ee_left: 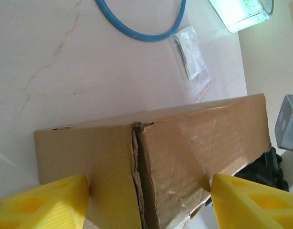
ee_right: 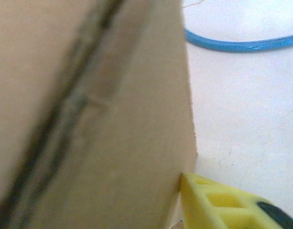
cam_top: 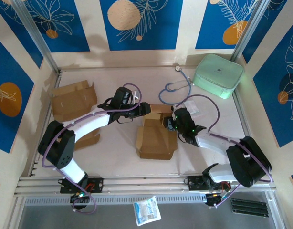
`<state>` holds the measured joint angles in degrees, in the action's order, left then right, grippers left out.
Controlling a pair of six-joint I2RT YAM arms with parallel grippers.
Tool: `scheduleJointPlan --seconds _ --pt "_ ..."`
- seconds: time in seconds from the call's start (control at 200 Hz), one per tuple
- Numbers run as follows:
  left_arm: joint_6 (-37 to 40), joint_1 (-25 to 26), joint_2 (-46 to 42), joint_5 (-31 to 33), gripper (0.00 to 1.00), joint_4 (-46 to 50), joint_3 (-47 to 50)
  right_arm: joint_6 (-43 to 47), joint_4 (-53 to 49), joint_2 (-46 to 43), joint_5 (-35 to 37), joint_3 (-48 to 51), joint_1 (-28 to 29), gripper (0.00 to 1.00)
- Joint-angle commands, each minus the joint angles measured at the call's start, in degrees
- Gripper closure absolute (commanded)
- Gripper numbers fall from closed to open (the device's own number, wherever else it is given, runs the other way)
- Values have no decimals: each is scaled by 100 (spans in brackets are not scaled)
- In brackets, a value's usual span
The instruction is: Fold the paper box
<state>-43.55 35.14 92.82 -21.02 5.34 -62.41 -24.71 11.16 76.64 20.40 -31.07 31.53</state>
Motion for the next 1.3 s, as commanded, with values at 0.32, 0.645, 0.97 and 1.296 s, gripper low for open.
scheduleJointPlan --seconds 0.32,0.645,0.97,1.296 --pt "212 -23 -712 394 18 119 96 -264 -401 818 1381 -687 469 100" --pt "322 -481 -317 216 9 847 -438 154 -735 1234 1527 -1123 750 100" --pt "127 -492 -10 10 23 577 -382 321 -465 1168 792 -1187 613 81" --pt "-9 -486 -70 -36 24 419 -227 744 170 979 -66 -1093 98 69"
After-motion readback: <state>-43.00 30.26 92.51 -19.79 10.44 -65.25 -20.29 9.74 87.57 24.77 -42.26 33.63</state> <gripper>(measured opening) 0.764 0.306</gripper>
